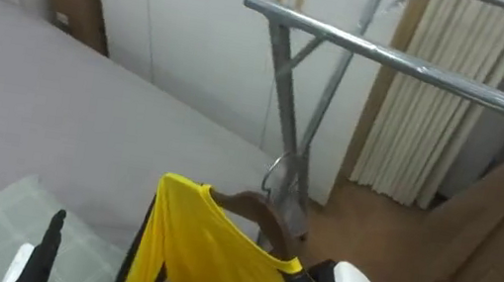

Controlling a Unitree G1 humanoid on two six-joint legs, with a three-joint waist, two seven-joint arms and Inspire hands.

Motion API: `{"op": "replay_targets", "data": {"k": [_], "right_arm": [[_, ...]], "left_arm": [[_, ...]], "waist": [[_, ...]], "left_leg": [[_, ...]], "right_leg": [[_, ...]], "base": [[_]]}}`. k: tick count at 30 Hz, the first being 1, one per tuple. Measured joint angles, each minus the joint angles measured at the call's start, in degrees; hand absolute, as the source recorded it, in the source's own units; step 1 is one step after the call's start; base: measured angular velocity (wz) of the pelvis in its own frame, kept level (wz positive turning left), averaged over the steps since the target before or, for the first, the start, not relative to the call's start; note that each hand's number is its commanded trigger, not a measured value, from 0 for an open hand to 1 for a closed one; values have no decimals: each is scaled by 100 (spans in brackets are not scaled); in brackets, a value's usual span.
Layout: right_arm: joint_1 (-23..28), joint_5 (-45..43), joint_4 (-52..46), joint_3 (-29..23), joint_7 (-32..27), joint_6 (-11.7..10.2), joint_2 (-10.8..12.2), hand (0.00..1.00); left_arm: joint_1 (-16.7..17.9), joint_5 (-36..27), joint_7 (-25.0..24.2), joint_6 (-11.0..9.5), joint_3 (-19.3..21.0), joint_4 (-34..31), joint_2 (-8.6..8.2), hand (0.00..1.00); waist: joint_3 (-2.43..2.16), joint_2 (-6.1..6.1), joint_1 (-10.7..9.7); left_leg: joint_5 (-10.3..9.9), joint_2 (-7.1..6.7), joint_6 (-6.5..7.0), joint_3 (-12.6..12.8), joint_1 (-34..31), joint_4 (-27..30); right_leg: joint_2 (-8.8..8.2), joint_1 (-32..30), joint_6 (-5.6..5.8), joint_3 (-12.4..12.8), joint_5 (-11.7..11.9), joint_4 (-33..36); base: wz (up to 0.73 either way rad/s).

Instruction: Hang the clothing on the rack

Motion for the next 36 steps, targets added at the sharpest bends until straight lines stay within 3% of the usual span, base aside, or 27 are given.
{"op": "replay_targets", "data": {"k": [1, 2, 3, 4, 5, 7, 9, 14, 16, 22, 31, 36], "right_arm": [[-9, 5, -13, 28, 13, 1, -4, 100], [-6, 4, -34, 41, 13, 1, -2, 100], [-1, -14, -42, 89, 14, 3, -2, 100], [1, -56, -46, 96, 14, 21, -16, 100], [7, -62, -64, 105, 14, 62, 12, 100], [81, -116, -255, 91, 13, 114, 10, 100], [106, -123, -379, 83, -14, 120, -6, 100], [207, -47, -614, 11, -108, 114, 38, 100], [220, -52, -627, -35, -151, 56, 59, 100], [335, -38, -669, -99, -40, 57, 39, 100], [458, -47, -950, -133, 37, 63, 13, 100], [456, -81, -1302, -142, 36, 64, 13, 100]], "left_arm": [[48, 1, 25, 0, -9, 13, -74, 0], [48, 1, 32, 1, -9, 13, -101, 0], [48, 0, 49, 1, -9, 13, -142, 0], [40, -2, 51, 1, -8, 18, -164, 0], [30, -8, 56, 2, -3, 20, -160, 0], [-56, -7, 68, 0, -16, 18, -162, 0], [-53, -11, 76, 3, -47, 21, -154, 0], [-67, -8, 47, -11, -107, 21, -107, 0], [-71, -12, -15, -14, -87, 32, 7, 0], [-122, -4, -70, -29, 14, 144, 109, 0], [-168, 18, -167, -45, 20, 539, 68, 0], [-146, 40, -333, -45, 29, 755, 67, 0]], "waist": [[-18, 27, 83], [-50, 83, 83], [-65, 98, 60], [-94, 138, -11], [-105, 129, -51], [-81, 39, -148], [-79, 22, -248], [-62, 51, -358], [-43, 32, -372], [-35, 72, -507], [-38, 77, -465], [8, -39, -461]], "left_leg": [[86, -128, 8, -397, -72, -451], [199, -197, 17, -587, -110, -647], [536, -284, -14, -792, -170, -820], [755, -293, -12, -791, -133, -916], [772, -295, 9, -725, -58, -972], [766, -375, 52, -570, 39, -1140], [733, -387, 102, -525, 54, -1181], [595, -390, 190, -322, 161, -1219], [559, -381, 200, -126, 227, -1231], [525, -363, 200, 247, 415, -1498], [526, -359, 198, 339, 631, -1670], [525, -350, 198, 237, 666, -1688]], "right_leg": [[50, -25, -20, 200, 73, -62], [80, -82, -7, 304, 82, -56], [137, -115, 31, 498, 85, -52], [188, -116, 75, 644, 71, -55], [176, -101, 105, 703, 71, -64], [170, -87, 184, 816, 115, -202], [159, -65, 239, 836, 154, -310], [161, 30, 330, 1001, 198, -532], [225, 22, 360, 1140, 216, -566], [242, 24, 391, 1139, 273, -691], [302, 161, 391, 1152, 303, -772], [310, 215, 373, 1076, 315, -848]], "base": [[-145], [-119], [-86], [-75], [-52], [-29], [-15], [-25], [-40], [-32], [-15], [-4]]}}
